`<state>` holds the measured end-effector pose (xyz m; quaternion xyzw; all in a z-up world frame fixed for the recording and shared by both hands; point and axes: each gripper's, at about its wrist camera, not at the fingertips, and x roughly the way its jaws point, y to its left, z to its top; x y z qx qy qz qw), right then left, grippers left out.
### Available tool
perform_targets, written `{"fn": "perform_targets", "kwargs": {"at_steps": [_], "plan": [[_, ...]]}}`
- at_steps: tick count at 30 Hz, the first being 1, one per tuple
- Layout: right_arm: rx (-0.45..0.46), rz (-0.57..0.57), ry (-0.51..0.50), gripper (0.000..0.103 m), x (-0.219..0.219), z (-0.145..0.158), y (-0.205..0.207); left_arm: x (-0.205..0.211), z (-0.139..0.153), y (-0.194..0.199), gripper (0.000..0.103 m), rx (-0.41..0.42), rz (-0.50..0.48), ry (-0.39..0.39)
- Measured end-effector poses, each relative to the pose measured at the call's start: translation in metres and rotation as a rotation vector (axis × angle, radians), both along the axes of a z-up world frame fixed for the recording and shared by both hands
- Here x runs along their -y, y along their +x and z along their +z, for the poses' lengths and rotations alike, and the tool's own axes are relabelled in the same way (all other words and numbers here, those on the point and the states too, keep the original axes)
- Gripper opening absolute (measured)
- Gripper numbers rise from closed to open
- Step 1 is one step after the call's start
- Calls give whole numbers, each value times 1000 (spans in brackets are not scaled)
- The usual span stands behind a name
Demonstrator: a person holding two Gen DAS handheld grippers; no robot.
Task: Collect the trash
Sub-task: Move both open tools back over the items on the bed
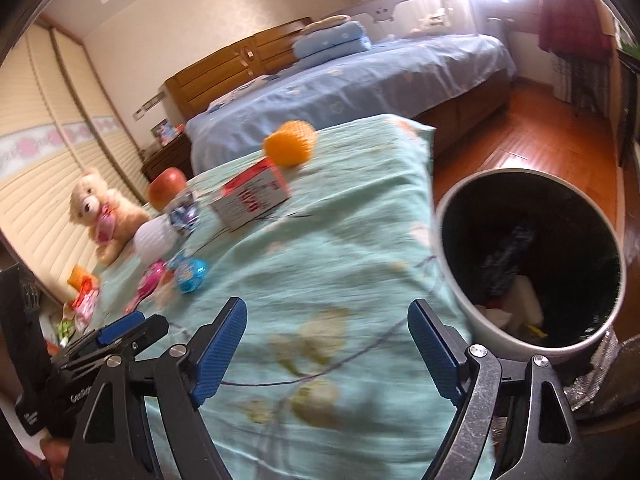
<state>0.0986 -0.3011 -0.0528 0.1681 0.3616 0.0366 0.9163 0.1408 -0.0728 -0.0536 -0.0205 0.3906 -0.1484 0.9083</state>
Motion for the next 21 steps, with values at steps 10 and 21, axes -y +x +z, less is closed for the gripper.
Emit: {"fn": "perform_targets", "kwargs": {"at_steps": [10,21], "plan": [[-2,171,-39,84,-59,0,19,-54,-3,7,68,-4,85,25],[-34,332,-103,84,-106,-5,53,-92,-6,33,68,-39,103,55]]}}
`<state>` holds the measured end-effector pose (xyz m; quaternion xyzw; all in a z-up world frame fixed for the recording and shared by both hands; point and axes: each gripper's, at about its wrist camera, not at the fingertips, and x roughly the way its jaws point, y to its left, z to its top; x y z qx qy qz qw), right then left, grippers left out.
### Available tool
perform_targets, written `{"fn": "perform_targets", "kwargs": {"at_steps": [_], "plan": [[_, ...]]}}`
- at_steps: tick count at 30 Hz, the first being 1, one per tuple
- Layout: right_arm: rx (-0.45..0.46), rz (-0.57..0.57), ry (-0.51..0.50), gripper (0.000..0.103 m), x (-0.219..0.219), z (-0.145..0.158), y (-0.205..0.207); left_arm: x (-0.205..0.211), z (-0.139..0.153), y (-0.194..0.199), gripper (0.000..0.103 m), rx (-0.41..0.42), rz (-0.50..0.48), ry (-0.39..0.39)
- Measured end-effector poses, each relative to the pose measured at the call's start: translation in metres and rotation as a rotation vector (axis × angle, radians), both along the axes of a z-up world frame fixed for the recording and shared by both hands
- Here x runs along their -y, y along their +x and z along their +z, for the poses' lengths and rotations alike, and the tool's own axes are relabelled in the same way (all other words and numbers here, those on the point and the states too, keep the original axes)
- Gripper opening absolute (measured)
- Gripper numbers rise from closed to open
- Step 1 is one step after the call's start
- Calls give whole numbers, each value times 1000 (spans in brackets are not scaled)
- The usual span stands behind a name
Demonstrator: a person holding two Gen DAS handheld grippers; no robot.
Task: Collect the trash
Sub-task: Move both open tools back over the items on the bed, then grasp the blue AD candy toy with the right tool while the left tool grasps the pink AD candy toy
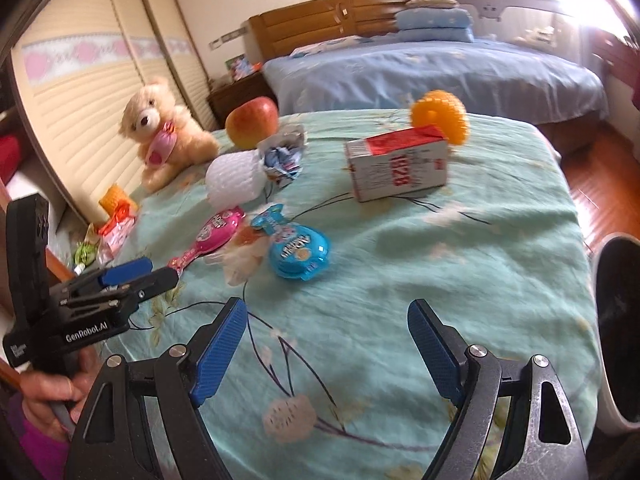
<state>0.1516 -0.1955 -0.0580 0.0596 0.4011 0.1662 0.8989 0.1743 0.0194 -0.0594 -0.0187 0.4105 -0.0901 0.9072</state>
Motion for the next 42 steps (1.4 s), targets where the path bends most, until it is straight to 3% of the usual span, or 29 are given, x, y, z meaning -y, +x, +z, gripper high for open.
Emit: {"fn": "perform_targets", "kwargs": {"at_steps": [11,15,17,20,22,31,42], "plan": [[-11,92,-78,82,-28,-6,34,-4,-9,24,68,-43,-70,71],[-15,117,-105,78,-39,-8,44,0,-17,23,52,-39,-86,111],[-16,124,-150,71,-47,-12,49,4,-17,20,37,-27,-108,119],[-25,126,-199,54,-54,-18,54,8,-16,18,34,-22,-120,130],[-10,121,-219,50,-55,-17,52,9,-15,16,34,-22,-122,111],[4,49,-149,50,-29,-7,27,16,-9,-5,34,-17,-125,17],[13,-124,-56,50,30,2,-12,57,-1,-23,34,-1,-187,-34]]}}
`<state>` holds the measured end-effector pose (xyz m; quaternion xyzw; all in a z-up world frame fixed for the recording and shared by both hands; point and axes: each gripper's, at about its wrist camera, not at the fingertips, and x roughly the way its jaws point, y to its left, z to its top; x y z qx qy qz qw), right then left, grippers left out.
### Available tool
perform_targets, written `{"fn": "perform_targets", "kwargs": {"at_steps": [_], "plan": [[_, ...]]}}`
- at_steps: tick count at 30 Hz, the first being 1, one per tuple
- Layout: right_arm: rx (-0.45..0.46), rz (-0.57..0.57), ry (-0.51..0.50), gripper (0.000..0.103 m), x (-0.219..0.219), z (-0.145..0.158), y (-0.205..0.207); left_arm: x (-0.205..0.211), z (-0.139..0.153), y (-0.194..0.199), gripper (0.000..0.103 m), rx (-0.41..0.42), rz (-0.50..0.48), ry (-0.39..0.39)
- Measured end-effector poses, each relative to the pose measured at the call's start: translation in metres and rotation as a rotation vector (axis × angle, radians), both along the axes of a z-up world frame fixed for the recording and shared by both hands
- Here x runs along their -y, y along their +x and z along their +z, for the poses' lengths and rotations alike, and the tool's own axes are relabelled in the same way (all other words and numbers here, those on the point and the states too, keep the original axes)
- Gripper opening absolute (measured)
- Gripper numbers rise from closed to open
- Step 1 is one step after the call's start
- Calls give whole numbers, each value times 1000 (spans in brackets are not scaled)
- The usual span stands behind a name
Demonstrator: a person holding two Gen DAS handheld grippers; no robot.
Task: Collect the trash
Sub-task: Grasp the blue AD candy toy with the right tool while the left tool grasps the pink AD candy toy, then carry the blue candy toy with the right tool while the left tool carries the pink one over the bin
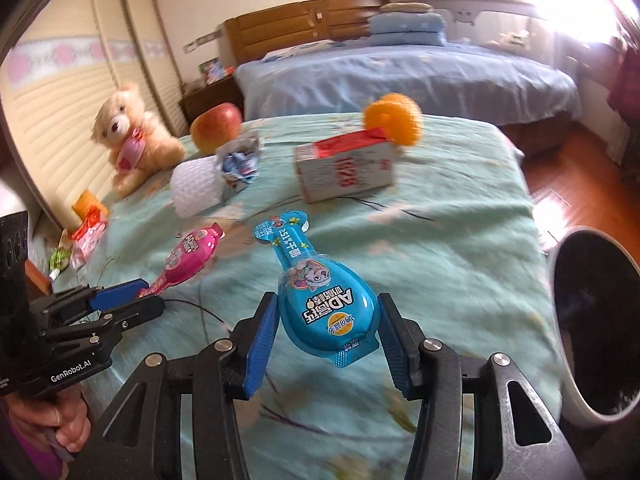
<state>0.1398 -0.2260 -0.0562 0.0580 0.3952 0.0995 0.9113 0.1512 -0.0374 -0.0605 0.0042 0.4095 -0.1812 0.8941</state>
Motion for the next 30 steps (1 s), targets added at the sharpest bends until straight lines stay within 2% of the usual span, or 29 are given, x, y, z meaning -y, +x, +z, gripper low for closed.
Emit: {"fn": "perform_targets", "kwargs": {"at_steps": [16,30], "plan": [[8,-187,55,50,75,-2,-37,76,7,-11,34,-7,-122,-26],[20,-276,70,50,118,-1,-58,124,12,-19,34,-9,-206,-24]]}}
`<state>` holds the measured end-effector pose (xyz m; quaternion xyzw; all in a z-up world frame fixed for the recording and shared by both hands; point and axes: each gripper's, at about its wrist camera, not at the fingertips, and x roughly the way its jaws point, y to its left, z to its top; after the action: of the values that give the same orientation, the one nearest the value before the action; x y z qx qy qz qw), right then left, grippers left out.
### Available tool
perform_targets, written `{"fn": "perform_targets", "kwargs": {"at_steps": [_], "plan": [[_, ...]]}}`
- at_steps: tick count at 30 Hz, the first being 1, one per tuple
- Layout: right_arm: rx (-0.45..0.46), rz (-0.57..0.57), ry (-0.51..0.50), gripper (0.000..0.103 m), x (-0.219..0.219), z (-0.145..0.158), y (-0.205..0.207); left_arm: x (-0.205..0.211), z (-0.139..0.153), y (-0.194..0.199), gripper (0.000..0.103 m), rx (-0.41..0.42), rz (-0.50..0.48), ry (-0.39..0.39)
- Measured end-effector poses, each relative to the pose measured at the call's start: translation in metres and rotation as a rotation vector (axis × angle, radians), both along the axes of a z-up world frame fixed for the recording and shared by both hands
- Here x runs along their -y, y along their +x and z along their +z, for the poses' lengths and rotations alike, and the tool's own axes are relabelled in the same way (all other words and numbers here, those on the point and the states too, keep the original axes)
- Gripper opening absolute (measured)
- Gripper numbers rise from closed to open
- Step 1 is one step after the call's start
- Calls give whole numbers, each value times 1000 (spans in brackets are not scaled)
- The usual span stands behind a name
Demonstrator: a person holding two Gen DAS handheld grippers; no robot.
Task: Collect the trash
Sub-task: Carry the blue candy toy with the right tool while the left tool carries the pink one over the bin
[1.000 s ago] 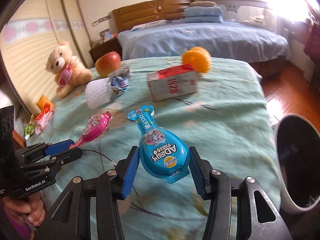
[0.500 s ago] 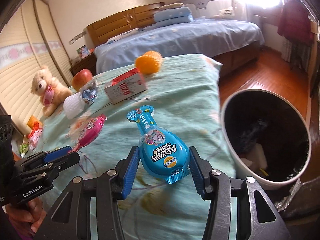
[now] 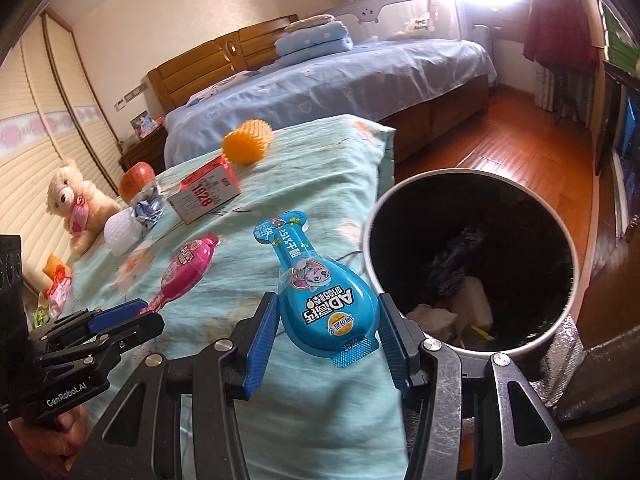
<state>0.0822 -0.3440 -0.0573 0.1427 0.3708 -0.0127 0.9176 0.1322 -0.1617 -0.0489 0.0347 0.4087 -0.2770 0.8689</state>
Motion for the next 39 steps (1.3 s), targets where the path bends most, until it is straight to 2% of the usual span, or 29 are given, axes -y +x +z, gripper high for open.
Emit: {"fn": "perform_targets", "kwargs": {"at_steps": [14,39], "plan": [[10,-97,3,50,42,3,-13,46,5,-4,34,11,-73,11],[-1,-205,4,50,100,-3,-18,114,7,8,34,16,-160,49]]}}
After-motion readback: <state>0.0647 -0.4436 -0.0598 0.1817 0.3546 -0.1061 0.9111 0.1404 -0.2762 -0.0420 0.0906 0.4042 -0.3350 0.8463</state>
